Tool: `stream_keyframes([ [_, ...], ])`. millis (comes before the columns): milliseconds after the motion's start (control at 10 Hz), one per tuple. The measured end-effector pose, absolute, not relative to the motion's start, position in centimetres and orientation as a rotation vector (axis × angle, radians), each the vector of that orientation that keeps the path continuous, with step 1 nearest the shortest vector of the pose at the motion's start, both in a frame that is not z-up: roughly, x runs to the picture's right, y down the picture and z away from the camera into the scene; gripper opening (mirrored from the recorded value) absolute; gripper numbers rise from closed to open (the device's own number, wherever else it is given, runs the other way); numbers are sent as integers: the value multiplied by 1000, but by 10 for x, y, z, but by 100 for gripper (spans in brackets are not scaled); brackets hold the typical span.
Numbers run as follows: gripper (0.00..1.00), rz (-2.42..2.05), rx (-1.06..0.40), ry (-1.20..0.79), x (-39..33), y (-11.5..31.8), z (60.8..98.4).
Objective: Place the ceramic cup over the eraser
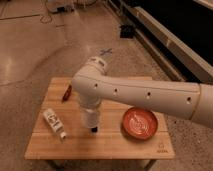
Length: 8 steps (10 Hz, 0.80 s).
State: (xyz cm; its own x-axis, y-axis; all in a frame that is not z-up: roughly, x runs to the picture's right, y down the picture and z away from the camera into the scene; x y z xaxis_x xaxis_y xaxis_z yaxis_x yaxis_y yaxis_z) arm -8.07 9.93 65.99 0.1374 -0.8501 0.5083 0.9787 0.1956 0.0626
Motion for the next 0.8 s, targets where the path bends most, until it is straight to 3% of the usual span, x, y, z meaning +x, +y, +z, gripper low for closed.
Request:
stream_keyframes([
  [200,31,-1363,-325,-506,-82,109,672],
  [600,75,-1411,-377,-565,-89,132,704],
  [800,73,-1401,-365,-550,-84,133,705],
])
